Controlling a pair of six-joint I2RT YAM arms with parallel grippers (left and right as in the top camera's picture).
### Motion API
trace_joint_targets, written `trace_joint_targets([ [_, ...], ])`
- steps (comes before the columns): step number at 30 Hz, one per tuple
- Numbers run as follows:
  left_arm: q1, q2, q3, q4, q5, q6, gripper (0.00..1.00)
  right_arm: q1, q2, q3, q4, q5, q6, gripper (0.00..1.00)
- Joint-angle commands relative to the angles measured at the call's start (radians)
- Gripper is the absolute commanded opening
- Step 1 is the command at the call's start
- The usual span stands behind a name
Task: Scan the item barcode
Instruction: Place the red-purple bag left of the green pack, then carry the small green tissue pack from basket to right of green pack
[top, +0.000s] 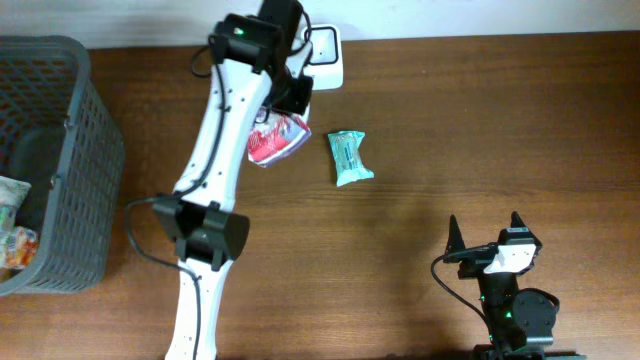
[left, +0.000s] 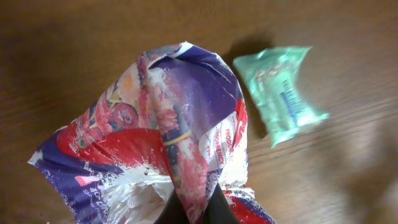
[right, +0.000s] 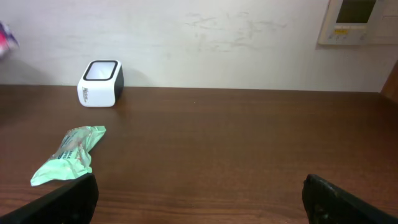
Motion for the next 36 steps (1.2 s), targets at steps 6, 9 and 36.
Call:
trace_joint_targets([
  [6,-0.013,0.166,0.005,-0.018,0.023,0.047,0.99,0.005,-0.006,-0.009,-0.002,0.009,0.003,0.99],
  [9,-0.010,0.162,0.037,-0.045,0.023,0.045,0.97,0.005,-0.006,-0.009,-0.003,0.009,0.003,0.99],
  [36,0.961,-0.428,-0.512,0.225,-0.178,-0.196,0.75,0.005,-0.006,-0.009,-0.002,0.009,0.003,0.99],
])
